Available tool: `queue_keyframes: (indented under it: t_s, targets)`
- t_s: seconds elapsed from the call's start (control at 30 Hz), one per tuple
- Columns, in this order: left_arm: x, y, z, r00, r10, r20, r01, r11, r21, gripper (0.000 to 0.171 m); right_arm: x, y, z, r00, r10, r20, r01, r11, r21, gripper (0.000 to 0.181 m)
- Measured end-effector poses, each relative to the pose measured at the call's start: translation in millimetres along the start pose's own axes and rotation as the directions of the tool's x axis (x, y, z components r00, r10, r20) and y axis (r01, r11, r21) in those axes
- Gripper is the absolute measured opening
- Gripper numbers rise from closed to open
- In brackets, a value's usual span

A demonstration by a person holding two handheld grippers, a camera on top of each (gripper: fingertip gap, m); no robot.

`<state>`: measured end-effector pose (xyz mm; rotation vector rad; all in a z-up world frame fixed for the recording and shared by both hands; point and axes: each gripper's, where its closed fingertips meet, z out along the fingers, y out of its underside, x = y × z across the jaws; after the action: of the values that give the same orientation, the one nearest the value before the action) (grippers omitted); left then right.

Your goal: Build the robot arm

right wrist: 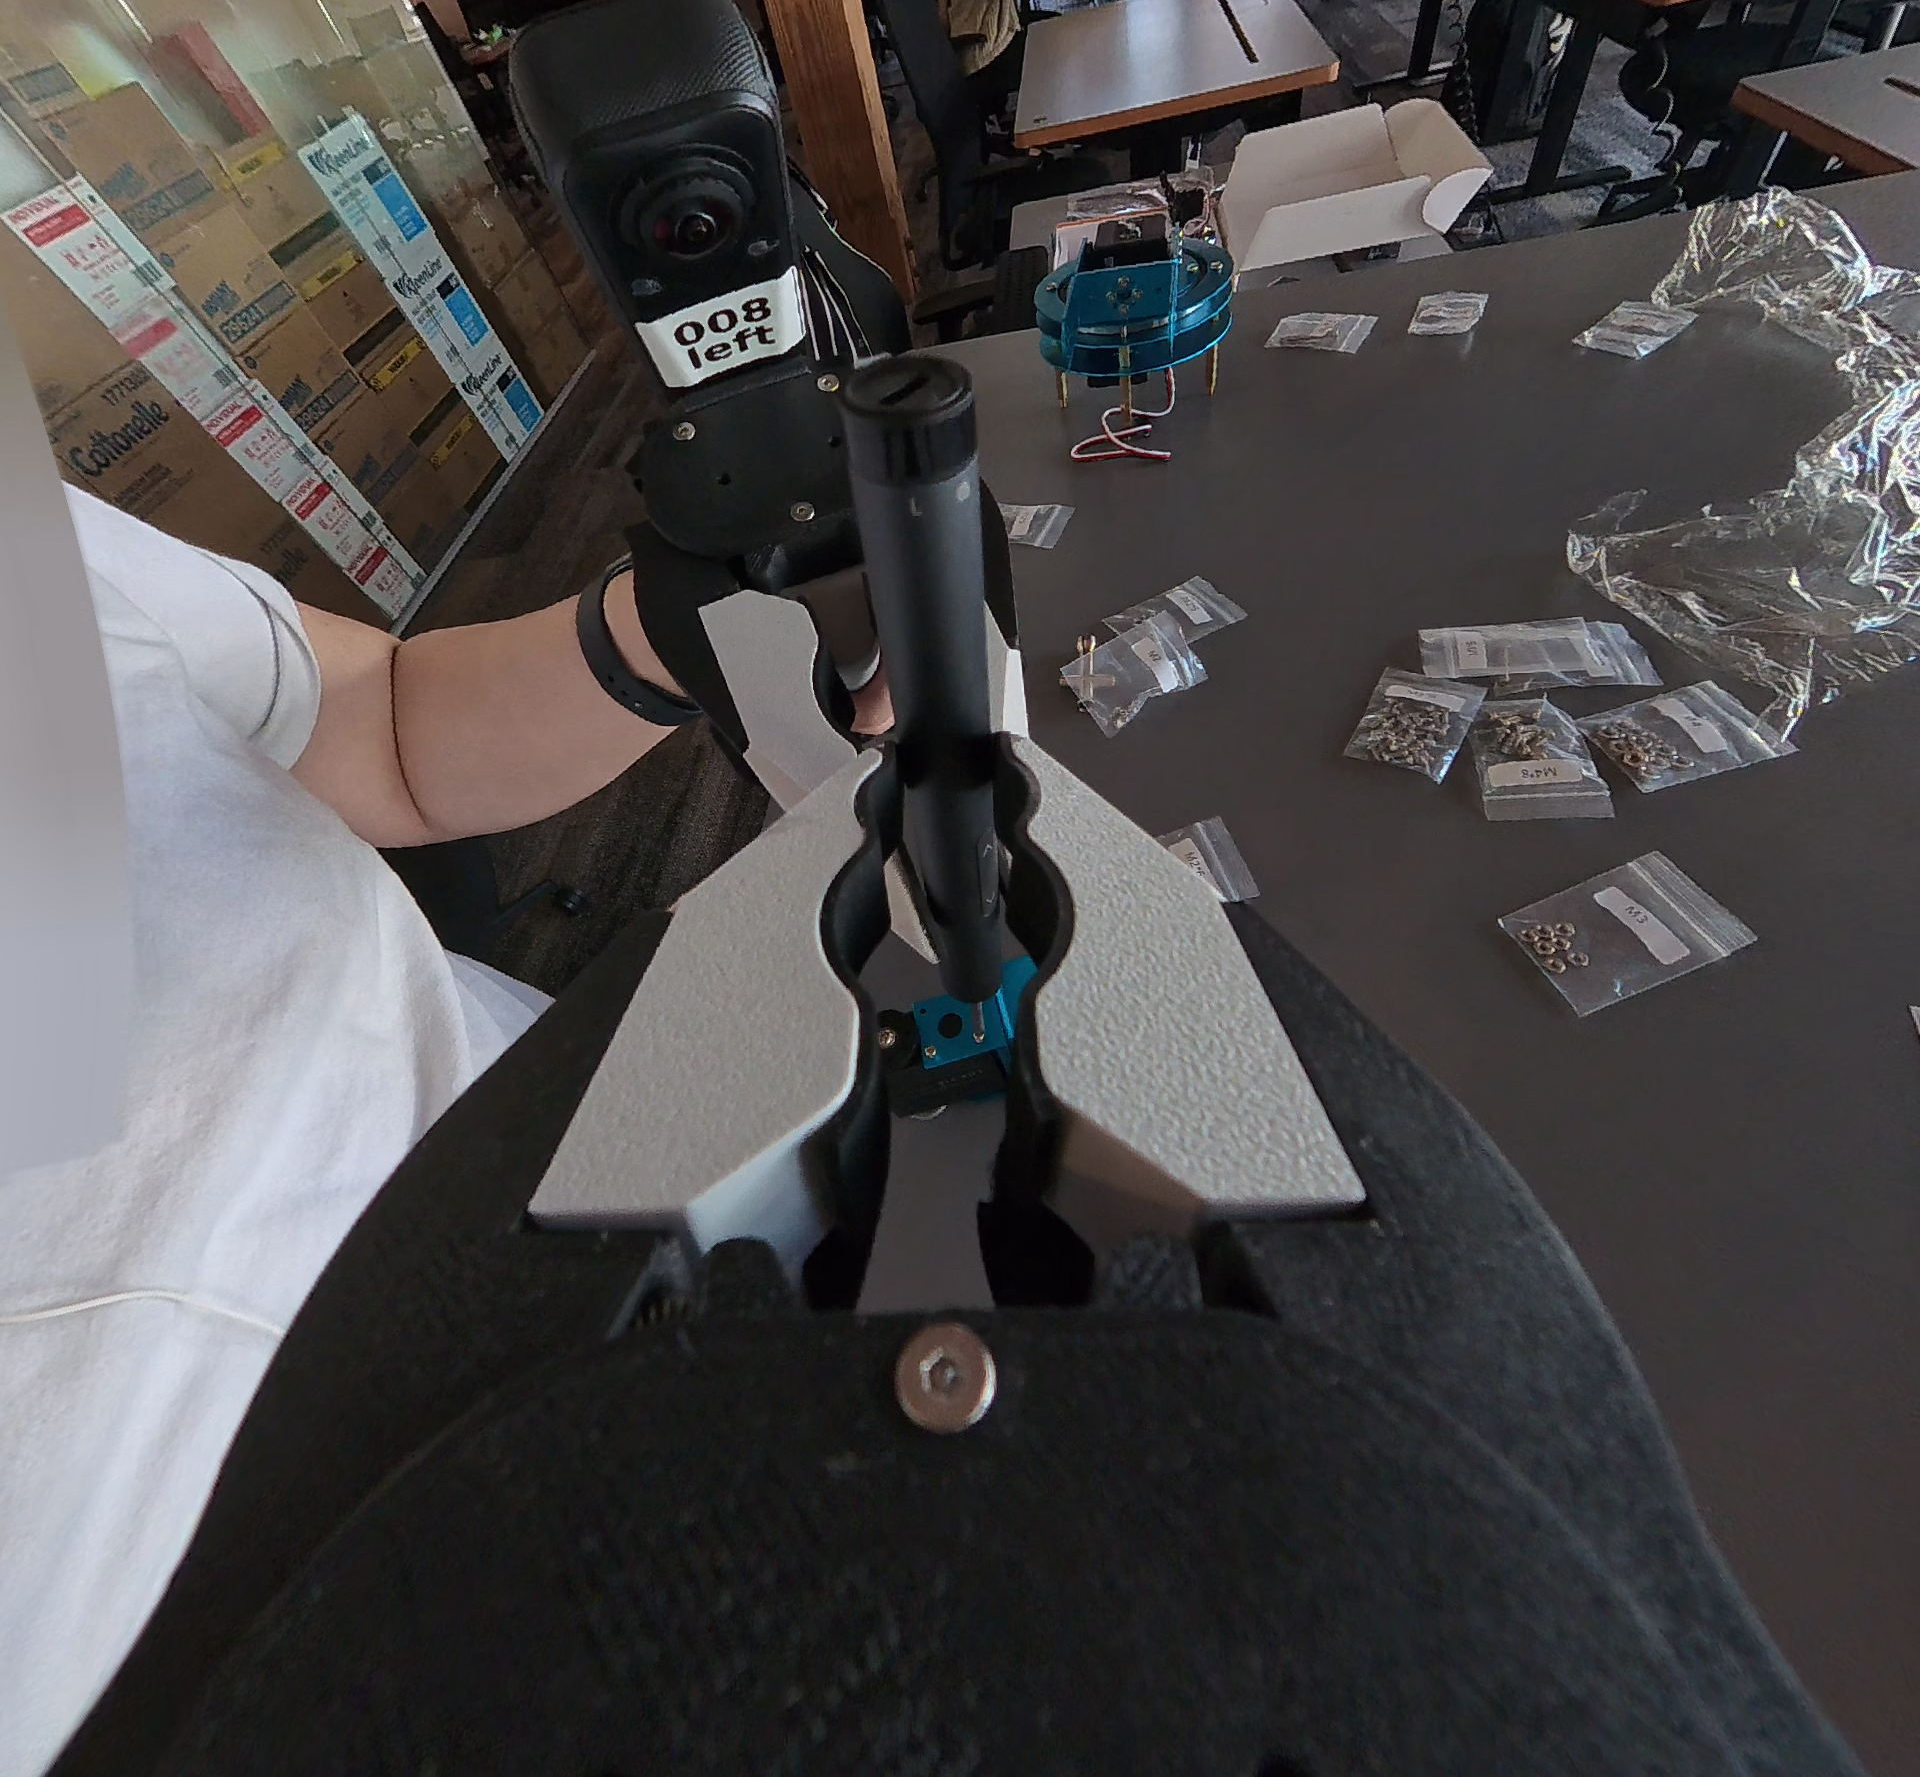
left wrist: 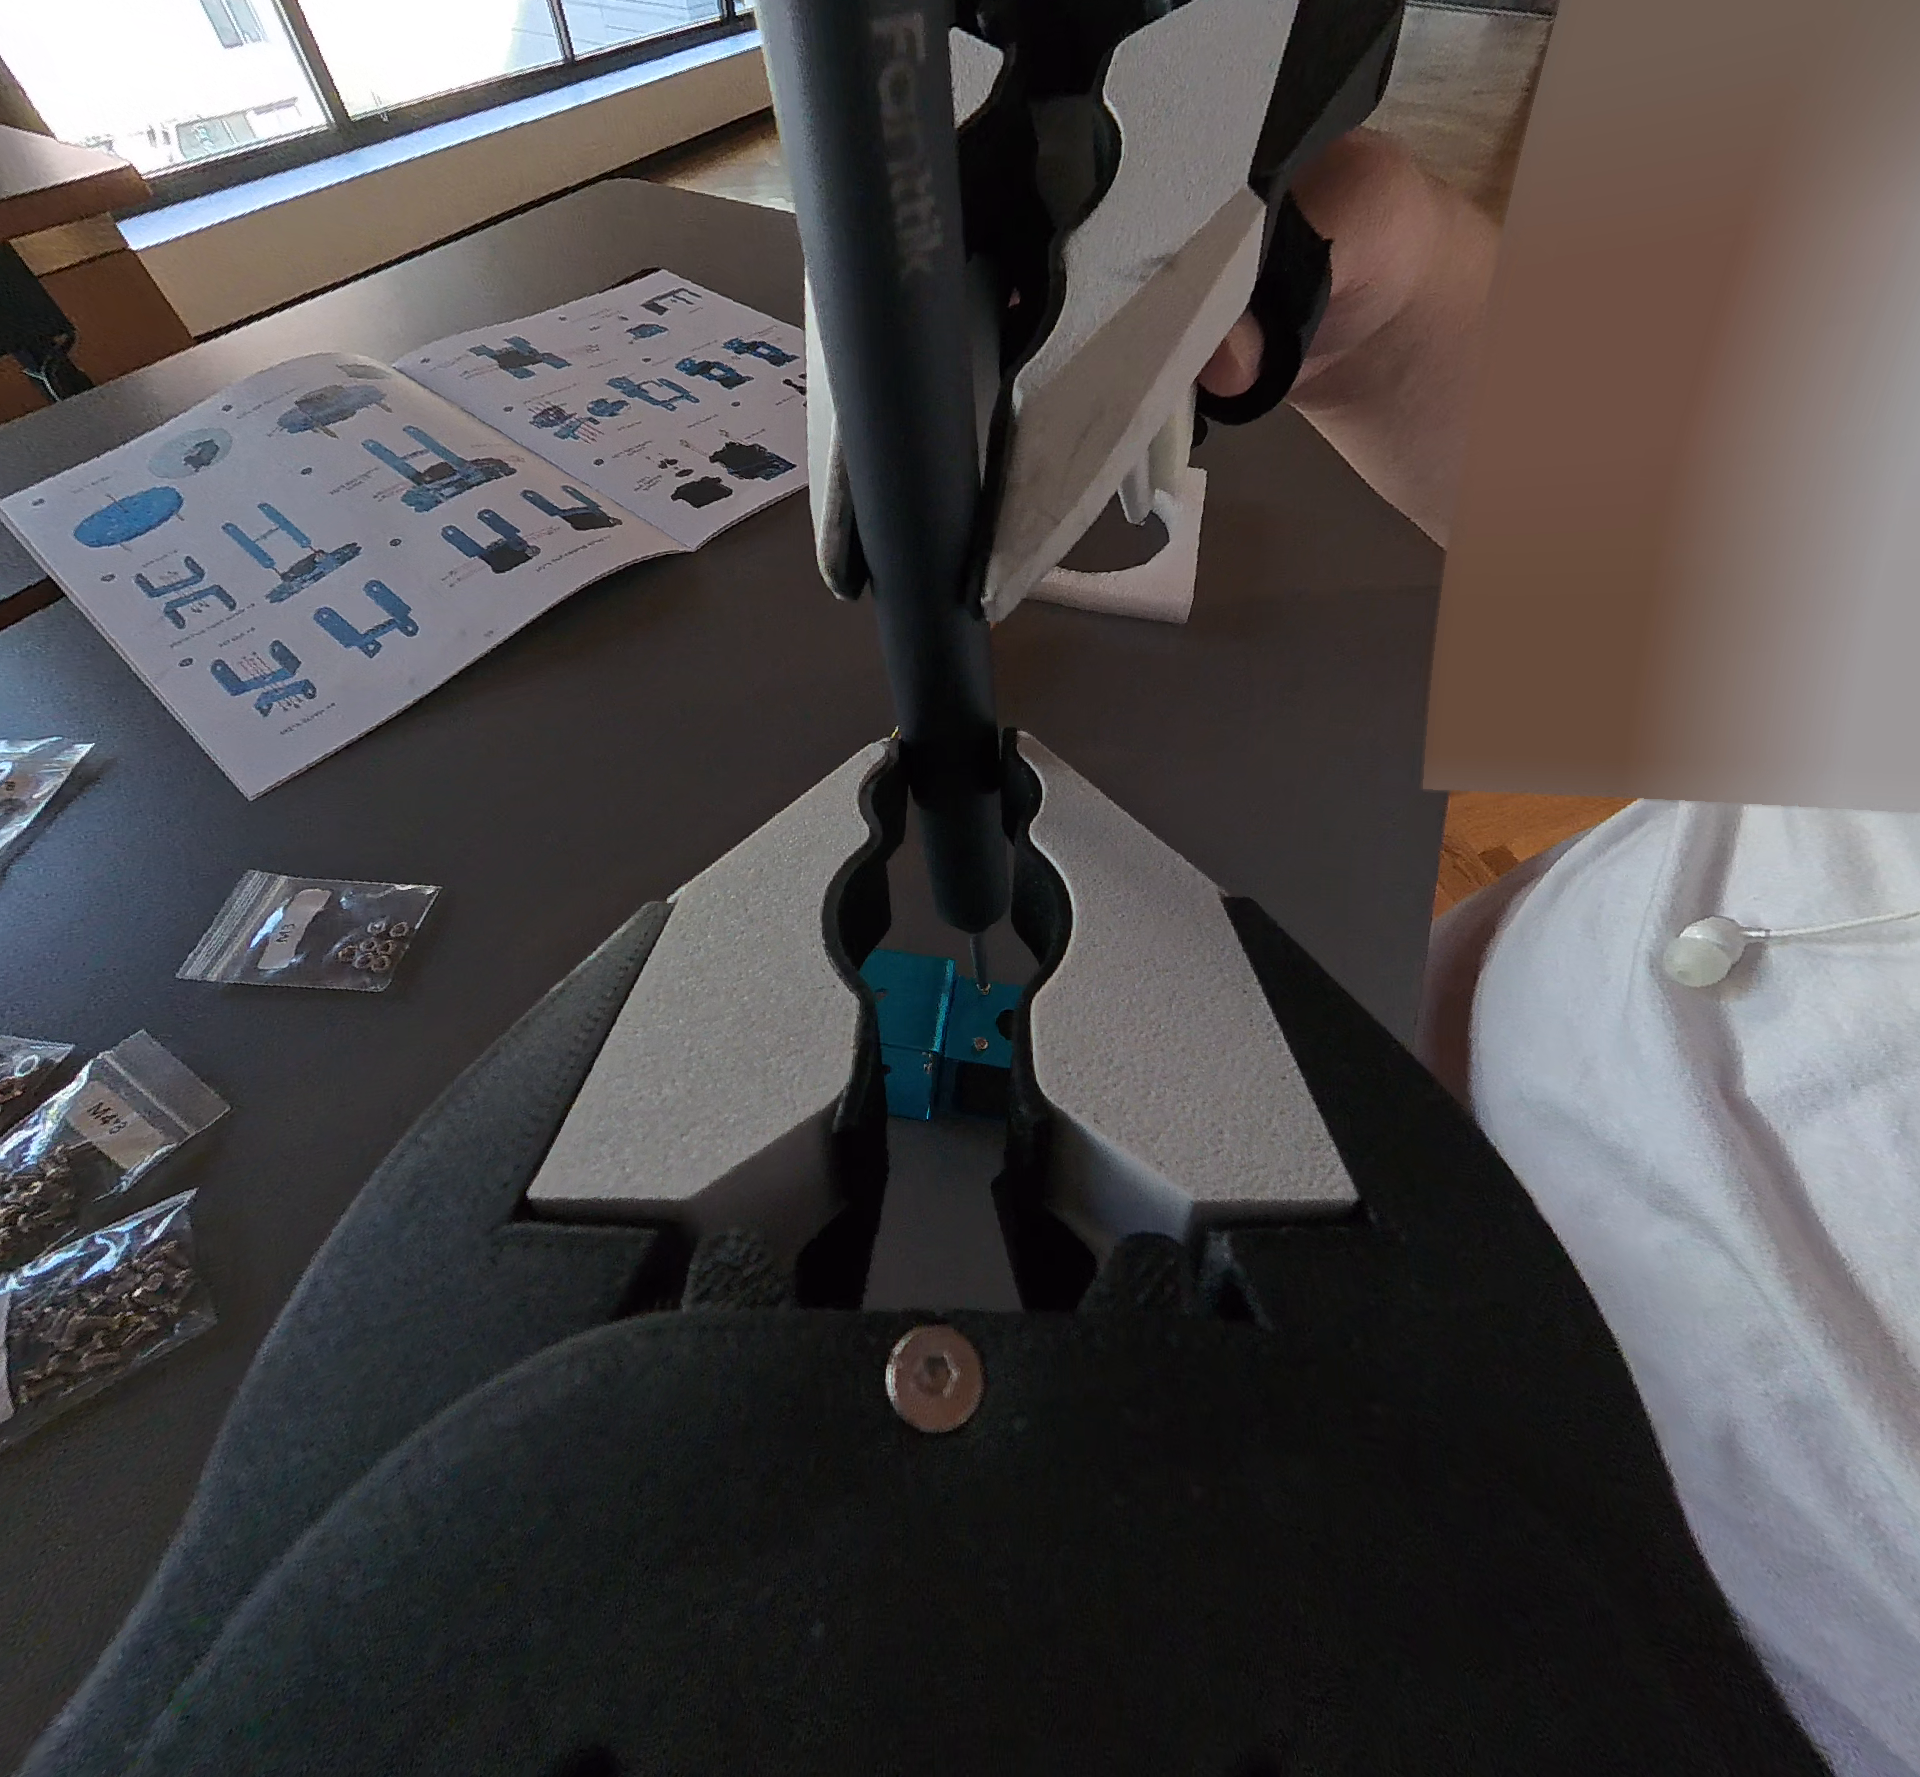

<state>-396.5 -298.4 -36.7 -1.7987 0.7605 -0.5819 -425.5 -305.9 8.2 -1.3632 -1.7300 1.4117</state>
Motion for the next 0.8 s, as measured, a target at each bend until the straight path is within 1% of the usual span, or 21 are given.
queue_keyframes:
  t_s: [0.23, 0.5, 0.53, 0.6, 0.67, 0.73, 0.77, 0.8]
  targets:
    - [0.8, 1.1, 0.1, 1.000, -0.021, -0.011, 0.021, 1.000, 0.006, 0.016, -0.4, 1.1, 0.8, 1.000, 0.012, 0.011, -0.012, 1.000, -0.003, 0.016]
    - [1.9, 1.1, -0.1, 1.000, -0.001, 0.000, 0.001, 1.000, 0.010, 0.016, -2.5, 1.5, 0.1, 1.000, -0.011, 0.002, 0.011, 1.000, 0.006, 0.016]
    - [2.7, 1.3, -0.5, 1.000, 0.001, -0.003, -0.001, 1.000, 0.008, 0.017, -2.7, 1.6, -0.3, 1.000, -0.012, 0.001, 0.012, 1.000, 0.006, 0.016]
    - [3.4, -0.7, -5.4, 1.000, 0.011, -0.007, -0.011, 1.000, 0.013, 0.026, -2.0, 1.8, -1.1, 1.000, -0.016, -0.007, 0.016, 1.000, 0.004, 0.016]
    - [-0.9, -9.7, -18.5, 1.000, 0.013, 0.004, -0.013, 0.998, 0.055, 0.034, -1.7, 2.0, -1.4, 1.000, -0.016, -0.008, 0.016, 1.000, 0.003, 0.016]
    - [-7.2, -34.2, -36.8, 1.000, -0.022, 0.008, 0.020, 0.985, 0.171, 0.039, -2.5, 2.0, -1.3, 1.000, -0.016, -0.005, 0.016, 1.000, 0.004, 0.017]
    - [-7.3, -48.3, -44.3, 0.999, -0.050, -0.018, 0.053, 0.972, 0.227, 0.042, -3.0, 1.9, -1.0, 1.000, -0.018, -0.004, 0.018, 1.000, 0.005, 0.017]
    - [-7.6, -60.0, -48.6, 0.996, -0.079, -0.039, 0.086, 0.962, 0.259, 0.044, -3.4, 1.8, -0.7, 1.000, -0.021, -0.004, 0.021, 1.000, 0.006, 0.016]
